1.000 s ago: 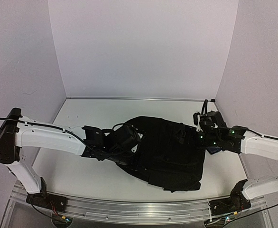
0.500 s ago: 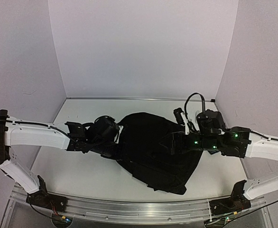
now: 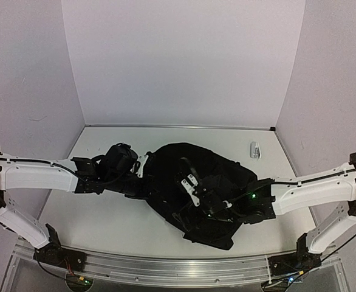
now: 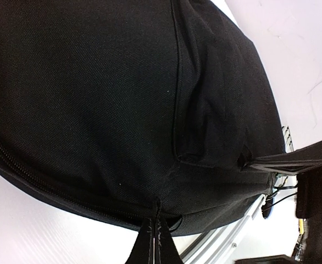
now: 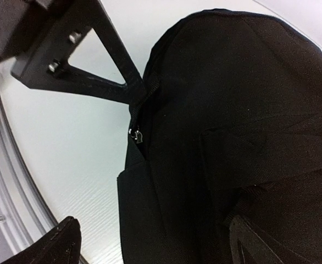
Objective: Pack the student bag
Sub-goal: Zip the student bag at the center of the board.
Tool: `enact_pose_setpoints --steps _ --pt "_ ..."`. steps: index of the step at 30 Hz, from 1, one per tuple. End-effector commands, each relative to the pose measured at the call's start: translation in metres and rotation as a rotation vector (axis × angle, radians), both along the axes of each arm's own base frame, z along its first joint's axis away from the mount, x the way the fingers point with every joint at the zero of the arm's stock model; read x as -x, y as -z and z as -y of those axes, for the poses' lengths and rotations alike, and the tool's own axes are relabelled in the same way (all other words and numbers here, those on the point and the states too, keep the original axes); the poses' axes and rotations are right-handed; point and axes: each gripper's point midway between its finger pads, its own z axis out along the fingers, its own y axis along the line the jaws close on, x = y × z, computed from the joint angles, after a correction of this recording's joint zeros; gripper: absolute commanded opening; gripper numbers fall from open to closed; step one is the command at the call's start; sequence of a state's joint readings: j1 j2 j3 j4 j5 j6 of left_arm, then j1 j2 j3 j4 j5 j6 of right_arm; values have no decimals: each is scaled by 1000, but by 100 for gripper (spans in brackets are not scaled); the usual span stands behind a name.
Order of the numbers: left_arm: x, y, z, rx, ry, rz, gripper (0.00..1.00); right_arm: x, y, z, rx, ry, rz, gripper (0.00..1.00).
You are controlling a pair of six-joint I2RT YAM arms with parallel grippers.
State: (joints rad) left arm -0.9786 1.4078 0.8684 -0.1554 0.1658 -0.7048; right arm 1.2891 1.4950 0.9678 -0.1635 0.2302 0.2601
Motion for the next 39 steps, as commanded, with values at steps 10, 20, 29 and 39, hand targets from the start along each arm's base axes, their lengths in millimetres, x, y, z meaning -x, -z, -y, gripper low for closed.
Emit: enact_pose_setpoints --steps 10,20,29,39 --pt "-15 -30 1 110 -20 55 0 -22 20 -5 189 143 256 62" --pt "-39 -32 -15 128 -74 74 0 -16 44 -8 210 102 217 2" --pt "-74 -32 -34 133 -105 100 0 -6 60 -9 218 52 164 0" --pt "-116 -26 -60 113 -143 121 0 3 60 -16 194 20 136 0"
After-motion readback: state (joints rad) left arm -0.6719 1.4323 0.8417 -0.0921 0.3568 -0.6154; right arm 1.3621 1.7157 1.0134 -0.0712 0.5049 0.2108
